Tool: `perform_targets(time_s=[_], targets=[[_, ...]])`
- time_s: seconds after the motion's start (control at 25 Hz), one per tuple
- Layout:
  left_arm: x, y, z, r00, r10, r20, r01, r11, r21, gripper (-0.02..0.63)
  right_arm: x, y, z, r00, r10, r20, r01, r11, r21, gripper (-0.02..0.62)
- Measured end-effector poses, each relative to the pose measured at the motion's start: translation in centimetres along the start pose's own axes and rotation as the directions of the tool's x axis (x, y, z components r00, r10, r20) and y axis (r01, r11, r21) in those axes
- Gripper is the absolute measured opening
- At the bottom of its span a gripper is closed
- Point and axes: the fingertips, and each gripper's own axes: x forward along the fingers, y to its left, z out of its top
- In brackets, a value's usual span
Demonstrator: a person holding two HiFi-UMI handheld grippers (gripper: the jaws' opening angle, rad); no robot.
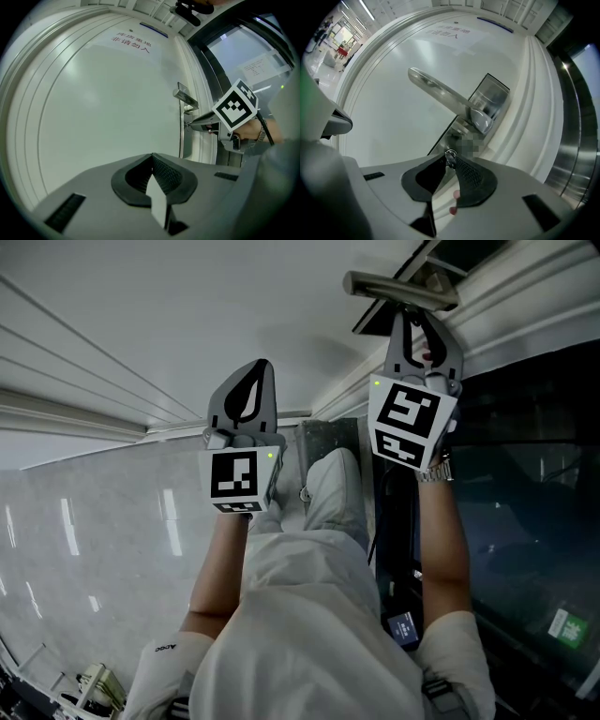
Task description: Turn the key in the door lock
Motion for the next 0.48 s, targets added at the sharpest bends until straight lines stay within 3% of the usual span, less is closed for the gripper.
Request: perform_targets(time_s=[0.12,0.2,0.36,0.48], targets=[[0.05,-0.08,-0.04,1.000,-0.003,-0.001,0.003,1.000,0.002,0.008,0.02,0.03,0.00,1.000,-0.004,-0.002,0.004,0.999,-0.031,0.070],[0.10,-0.12,-0.09,1.000,-0.004,-0.002,0.004,1.000,0.003,0.008,-0.02,0.03,-0.07,1.000,-0.023,-0.006,0.022,0.994,-0.105,0.063],[0.15,-0.04,-0.15,1.000,-0.003,-0.002,0.003,1.000,0.002,0.008,-0.03,0.25,-0.31,0.998,-0.060,0.001,0.057,0.952,-0.302,0.038],[0.28,-0.05,-0.27,1.000,-0.004,-0.003,0.004,1.000,0.001,0.008,0.11,0.43,-0.46,0.998,-0.066,0.001,0.061,0.926,-0.372,0.029]])
